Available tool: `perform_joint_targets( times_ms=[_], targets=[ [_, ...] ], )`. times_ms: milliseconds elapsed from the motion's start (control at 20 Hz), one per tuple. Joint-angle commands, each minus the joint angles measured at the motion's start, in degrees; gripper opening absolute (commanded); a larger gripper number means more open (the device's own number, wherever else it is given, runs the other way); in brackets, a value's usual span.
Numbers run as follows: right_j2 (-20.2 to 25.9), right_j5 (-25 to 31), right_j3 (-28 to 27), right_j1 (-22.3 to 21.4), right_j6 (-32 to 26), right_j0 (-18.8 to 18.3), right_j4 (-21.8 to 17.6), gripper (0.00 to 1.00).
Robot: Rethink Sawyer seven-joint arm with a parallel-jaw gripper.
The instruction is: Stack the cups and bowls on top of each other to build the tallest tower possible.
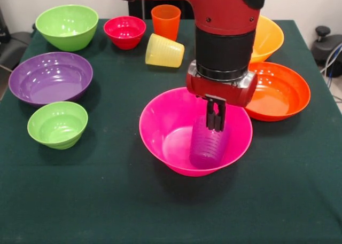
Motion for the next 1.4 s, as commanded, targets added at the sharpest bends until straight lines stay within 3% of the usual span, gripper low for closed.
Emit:
perform_joint_targets(
  times_ms=[50, 1400],
  targets=[
    [2.6, 4.7, -1.9, 2.3, -8.5, 1.9, -4.1, 0.0],
    [3.7, 3.2, -6.2, 6.8, -15.1, -0.8, -5.8, 0.0]
  ],
)
